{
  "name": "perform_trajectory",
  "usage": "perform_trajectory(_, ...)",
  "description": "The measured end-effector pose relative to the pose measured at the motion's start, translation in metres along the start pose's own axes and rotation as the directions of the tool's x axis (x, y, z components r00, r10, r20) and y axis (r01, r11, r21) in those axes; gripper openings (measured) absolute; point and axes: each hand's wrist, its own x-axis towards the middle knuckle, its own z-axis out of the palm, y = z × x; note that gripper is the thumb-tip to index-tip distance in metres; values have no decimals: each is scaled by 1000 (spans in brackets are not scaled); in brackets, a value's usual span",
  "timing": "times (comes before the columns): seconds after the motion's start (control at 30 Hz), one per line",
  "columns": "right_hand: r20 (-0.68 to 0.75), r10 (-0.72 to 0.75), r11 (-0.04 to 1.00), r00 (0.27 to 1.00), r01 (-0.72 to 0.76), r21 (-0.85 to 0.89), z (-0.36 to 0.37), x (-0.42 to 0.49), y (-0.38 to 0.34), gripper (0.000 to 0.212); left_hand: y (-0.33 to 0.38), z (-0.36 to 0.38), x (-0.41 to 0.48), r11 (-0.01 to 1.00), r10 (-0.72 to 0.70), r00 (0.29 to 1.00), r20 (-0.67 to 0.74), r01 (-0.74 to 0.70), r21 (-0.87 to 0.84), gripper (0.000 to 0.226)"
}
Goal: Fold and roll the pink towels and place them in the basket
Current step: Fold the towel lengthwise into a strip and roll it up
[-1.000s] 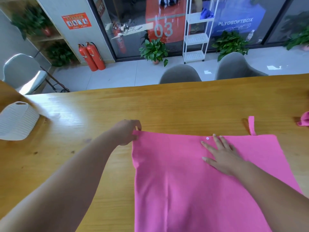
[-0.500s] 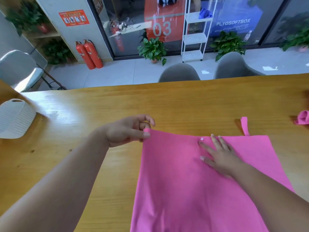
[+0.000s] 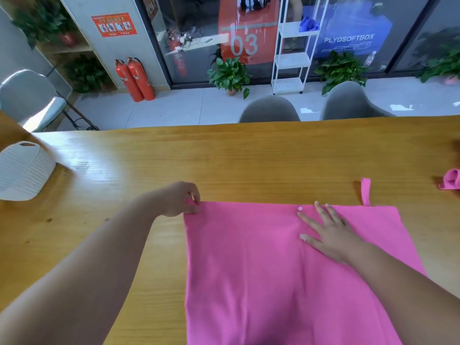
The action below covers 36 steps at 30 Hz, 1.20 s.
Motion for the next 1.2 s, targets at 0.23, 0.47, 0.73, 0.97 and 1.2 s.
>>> perform_trajectory(0.23,10,24,1000,1000,-24,-9,2,1,-5,73,-26,34,25,997,-69,942,-329,78,13,27)
perform_trajectory(0.47,-126,53,998,991,-54,-11,24,-7,-15,76,10,167,28,942,177,819,-546,20,335,52)
perform_trajectory(0.73,-298,82,996,951,-87,-1,53,-17,10,78,-1,238,21,893,100,908,-406,99,440,76)
perform_trajectory(0.97,-310,64,998,949,-66,4,16,48,26,78,38,216,84,895,-25,897,-441,216,390,78)
perform_trajectory(1.2,-385,282,959,879,-254,124,37,25,65,78,44,229,81,905,-90,856,-510,285,317,82)
